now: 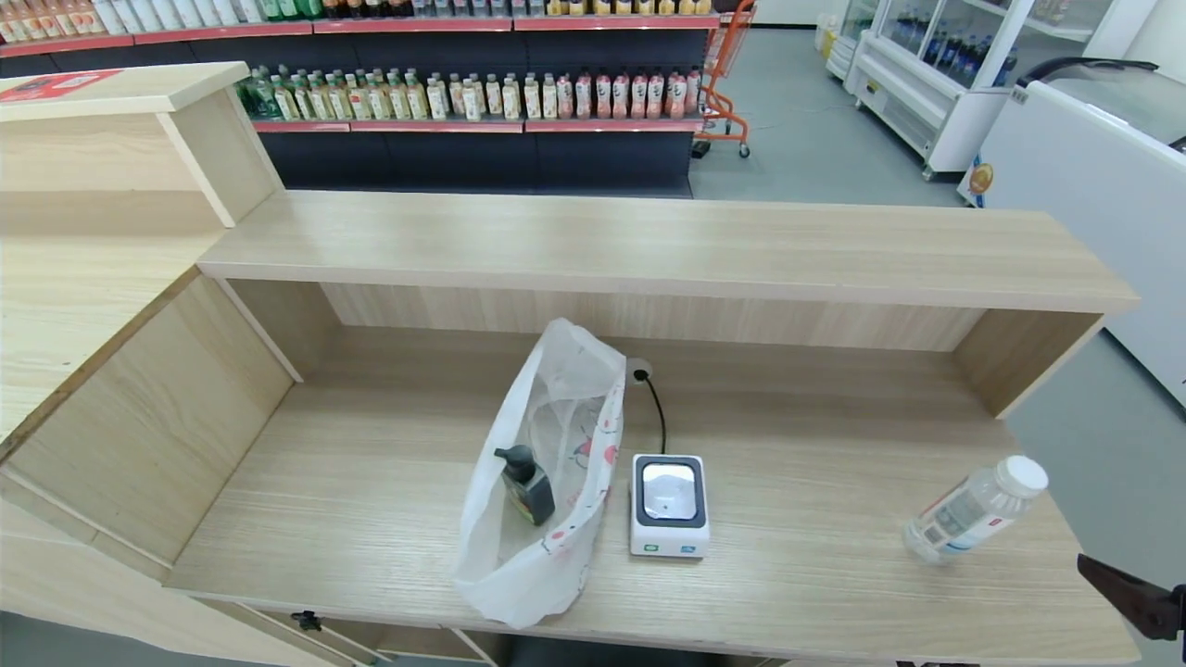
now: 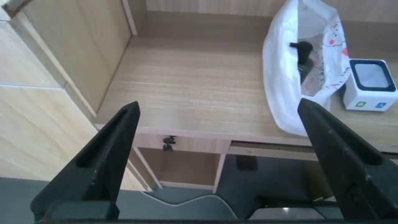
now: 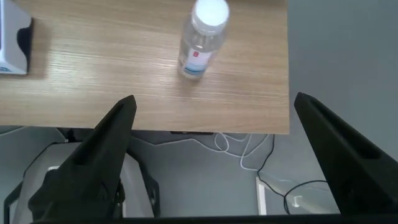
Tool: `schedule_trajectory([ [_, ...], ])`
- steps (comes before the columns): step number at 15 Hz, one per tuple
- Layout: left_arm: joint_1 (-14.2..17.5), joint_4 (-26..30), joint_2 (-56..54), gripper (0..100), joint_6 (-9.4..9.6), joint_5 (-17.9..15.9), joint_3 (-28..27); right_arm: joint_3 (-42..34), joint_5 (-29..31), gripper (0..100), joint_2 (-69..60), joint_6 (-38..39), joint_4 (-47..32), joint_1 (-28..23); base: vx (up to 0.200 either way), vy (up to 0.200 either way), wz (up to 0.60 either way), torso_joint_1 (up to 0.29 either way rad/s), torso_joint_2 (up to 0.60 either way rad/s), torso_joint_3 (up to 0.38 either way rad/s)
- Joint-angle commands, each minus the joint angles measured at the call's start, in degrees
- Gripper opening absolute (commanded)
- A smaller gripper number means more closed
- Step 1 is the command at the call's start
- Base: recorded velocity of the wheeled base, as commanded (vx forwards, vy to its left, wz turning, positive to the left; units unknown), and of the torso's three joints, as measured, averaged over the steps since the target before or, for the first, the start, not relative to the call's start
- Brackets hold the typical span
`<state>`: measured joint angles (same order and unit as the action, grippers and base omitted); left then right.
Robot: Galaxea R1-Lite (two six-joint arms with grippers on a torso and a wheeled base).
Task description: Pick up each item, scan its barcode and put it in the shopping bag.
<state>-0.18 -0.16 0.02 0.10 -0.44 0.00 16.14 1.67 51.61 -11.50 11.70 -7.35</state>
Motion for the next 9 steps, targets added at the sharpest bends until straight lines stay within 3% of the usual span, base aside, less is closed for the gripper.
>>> schedule_trajectory([
  [1,0.0,0.0,0.0,100,-0.01,0.0,0.0,-0.2,0.0,100,0.0,0.0,-0.3,0.0,0.000,-0.200,0.00,0.002,0.00,-0.002],
  [7,0.0,0.0,0.0,100,-0.01,-0.1,0.0,-0.5,-0.4,100,-4.0,0.0,-7.7,0.3,-0.200,-0.200,0.00,0.005,0.00,0.000],
  [9,0.0,0.0,0.1,100,-0.10,-0.1,0.0,-0.5,-0.3,100,-4.7,-0.1,-10.4,0.3,0.000,0.000,0.00,0.000,0.00,0.000],
])
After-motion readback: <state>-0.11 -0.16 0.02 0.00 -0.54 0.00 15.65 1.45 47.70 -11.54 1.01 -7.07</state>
